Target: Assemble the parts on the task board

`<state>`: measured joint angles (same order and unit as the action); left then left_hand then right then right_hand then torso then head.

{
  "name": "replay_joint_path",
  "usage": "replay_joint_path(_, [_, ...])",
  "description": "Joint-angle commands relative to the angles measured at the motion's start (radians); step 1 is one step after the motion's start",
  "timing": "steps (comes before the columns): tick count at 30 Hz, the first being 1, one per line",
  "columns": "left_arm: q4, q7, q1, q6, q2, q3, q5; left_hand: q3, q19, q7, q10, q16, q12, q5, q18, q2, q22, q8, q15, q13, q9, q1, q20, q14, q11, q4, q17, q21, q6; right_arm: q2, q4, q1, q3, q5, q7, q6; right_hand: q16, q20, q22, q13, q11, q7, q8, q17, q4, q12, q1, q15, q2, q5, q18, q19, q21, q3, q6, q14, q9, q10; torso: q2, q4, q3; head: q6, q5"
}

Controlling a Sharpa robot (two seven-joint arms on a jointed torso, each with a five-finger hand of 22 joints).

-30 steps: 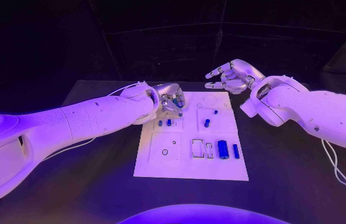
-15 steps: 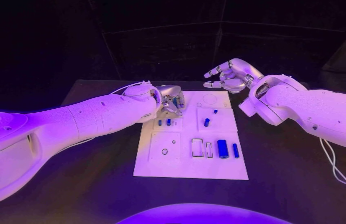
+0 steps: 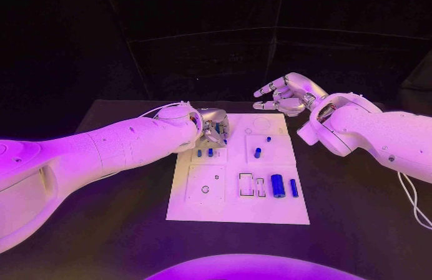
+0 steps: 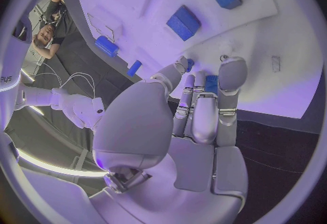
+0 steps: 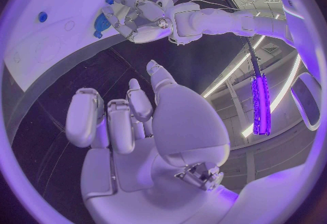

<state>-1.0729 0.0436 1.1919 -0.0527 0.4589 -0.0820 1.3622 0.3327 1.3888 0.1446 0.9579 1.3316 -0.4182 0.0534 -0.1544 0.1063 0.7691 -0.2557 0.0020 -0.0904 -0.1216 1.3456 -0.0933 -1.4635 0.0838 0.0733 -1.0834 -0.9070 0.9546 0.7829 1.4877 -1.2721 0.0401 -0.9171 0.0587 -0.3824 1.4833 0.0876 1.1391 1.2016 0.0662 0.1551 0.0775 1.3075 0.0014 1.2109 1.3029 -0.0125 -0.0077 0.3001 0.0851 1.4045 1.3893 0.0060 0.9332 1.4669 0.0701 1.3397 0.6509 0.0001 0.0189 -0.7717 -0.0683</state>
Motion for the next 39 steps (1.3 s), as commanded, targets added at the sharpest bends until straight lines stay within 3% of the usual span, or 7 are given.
replay_joint_path(1, [0.005, 0.001, 0.001, 0.034, -0.004, 0.000, 0.013, 0.002, 0.008, 0.001, 0.007, 0.002, 0.005, -0.005, 0.006, -0.007, 0.003, 0.006, -0.006, 0.002, 0.002, -0.002, 0.000, -0.018, 0.002, 0.002, 0.001, -0.008, 0.007, -0.001, 0.000, -0.002, -0.001, 0.002, 0.006, 0.005, -0.004, 0.002, -0.001, -0.001, -0.003, -0.002, 0.006, 0.064, 0.001, -0.005, -0.004, -0.003, 0.010, 0.005, -0.003, -0.005, -0.006, -0.006, 0.006, 0.062, -0.001, -0.006, 0.000, 0.0005, 0.0010, -0.001, 0.000])
replay_joint_path(10, [0.011, -0.004, 0.000, 0.040, -0.011, -0.001, 0.013, 0.006, 0.010, 0.000, 0.014, 0.002, 0.009, -0.005, 0.007, -0.009, 0.012, 0.010, -0.007, 0.007, 0.006, -0.003, 0.001, -0.018, 0.001, 0.004, 0.002, -0.015, 0.011, -0.002, 0.000, -0.002, -0.001, 0.002, 0.005, 0.005, -0.004, 0.001, -0.001, -0.002, -0.003, -0.002, 0.006, 0.064, 0.000, -0.005, -0.002, -0.003, 0.012, 0.005, -0.003, -0.005, -0.006, -0.005, 0.006, 0.062, -0.001, -0.006, 0.000, 0.0008, 0.0007, -0.001, 0.000])
replay_joint_path(23, [0.026, -0.005, -0.001, 0.062, -0.023, -0.003, 0.013, 0.068, 0.014, -0.009, 0.066, 0.007, 0.027, -0.004, 0.011, -0.060, 0.042, 0.015, -0.016, 0.025, 0.020, 0.009, 0.008, -0.020, -0.011, 0.013, 0.004, -0.039, 0.056, -0.003, 0.000, -0.002, -0.001, 0.002, 0.005, 0.006, -0.004, 0.001, -0.001, -0.001, -0.003, -0.002, 0.006, 0.064, 0.000, -0.005, -0.002, -0.003, 0.013, 0.005, -0.003, -0.005, -0.006, -0.005, 0.007, 0.062, 0.000, -0.006, 0.000, 0.0002, 0.0012, -0.002, 0.002])
replay_joint_path(30, [0.029, 0.000, -0.002, 0.046, -0.023, -0.003, 0.013, 0.118, 0.016, -0.009, 0.104, 0.012, 0.052, -0.005, 0.014, -0.075, 0.064, 0.025, -0.020, 0.027, 0.031, 0.008, 0.014, -0.021, -0.016, 0.028, 0.005, -0.056, 0.083, -0.004, 0.000, -0.002, -0.001, 0.002, 0.005, 0.007, -0.004, 0.001, -0.001, -0.001, -0.003, -0.002, 0.006, 0.064, 0.000, -0.005, -0.002, -0.003, 0.013, 0.005, -0.003, -0.005, -0.006, -0.005, 0.007, 0.062, 0.000, -0.006, -0.001, 0.0006, 0.0012, -0.001, 0.004])
replay_joint_path(39, [0.001, -0.029, -0.002, -0.034, 0.008, -0.002, -0.008, 0.166, 0.015, -0.003, 0.127, 0.014, 0.082, -0.005, 0.017, -0.060, 0.078, 0.040, -0.018, 0.027, 0.043, 0.010, 0.013, -0.020, -0.012, 0.062, 0.011, -0.067, 0.097, -0.001, 0.001, -0.002, -0.001, 0.002, 0.006, 0.006, -0.005, 0.001, -0.001, -0.001, -0.004, -0.002, 0.007, 0.064, 0.001, -0.004, -0.002, -0.003, 0.014, 0.005, -0.003, -0.005, -0.006, -0.005, 0.007, 0.062, 0.000, -0.006, -0.001, 0.0017, 0.0007, 0.000, 0.006])
